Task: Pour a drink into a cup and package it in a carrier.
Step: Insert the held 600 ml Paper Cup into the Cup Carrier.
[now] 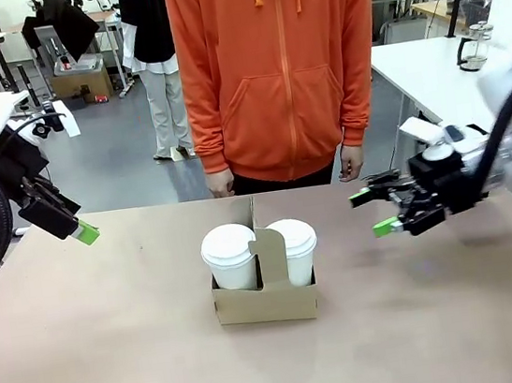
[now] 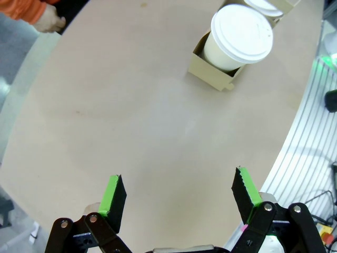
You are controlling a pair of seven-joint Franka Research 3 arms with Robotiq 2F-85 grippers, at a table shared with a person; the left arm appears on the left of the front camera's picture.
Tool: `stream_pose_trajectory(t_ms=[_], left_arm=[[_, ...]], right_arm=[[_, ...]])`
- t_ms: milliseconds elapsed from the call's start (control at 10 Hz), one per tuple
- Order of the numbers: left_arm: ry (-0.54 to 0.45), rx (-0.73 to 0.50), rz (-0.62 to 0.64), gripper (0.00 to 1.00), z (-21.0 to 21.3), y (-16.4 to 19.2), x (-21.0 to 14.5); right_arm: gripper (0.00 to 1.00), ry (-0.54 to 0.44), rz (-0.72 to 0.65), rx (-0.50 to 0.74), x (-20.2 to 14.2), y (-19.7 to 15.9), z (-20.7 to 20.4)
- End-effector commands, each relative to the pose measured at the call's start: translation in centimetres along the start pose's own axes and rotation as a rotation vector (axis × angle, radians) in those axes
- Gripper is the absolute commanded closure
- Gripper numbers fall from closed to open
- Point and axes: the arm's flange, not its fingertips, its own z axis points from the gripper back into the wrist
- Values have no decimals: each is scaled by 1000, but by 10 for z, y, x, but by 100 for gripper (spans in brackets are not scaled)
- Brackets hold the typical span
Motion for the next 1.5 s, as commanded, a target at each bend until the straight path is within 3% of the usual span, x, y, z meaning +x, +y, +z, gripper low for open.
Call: stream_pose_trajectory(t_ms=[0, 200, 500, 600, 700, 1400], left_arm=[[-6, 4, -3, 0, 0, 1, -1], [-6, 4, -3, 0, 0, 1, -1], [-6, 4, -3, 0, 0, 1, -1], [-6, 4, -3, 0, 0, 1, -1], [-6, 4, -3, 0, 0, 1, -1], [-6, 4, -3, 0, 0, 1, -1]], right_arm=[[0, 86, -124, -207, 23, 49, 26], [0, 131, -241, -389, 27, 79, 53], [0, 115, -281, -417, 20, 94, 60], [0, 122, -301, -418, 18, 90, 63], [0, 107, -250, -428, 35, 49, 83], [0, 107, -250, -428, 35, 49, 83]])
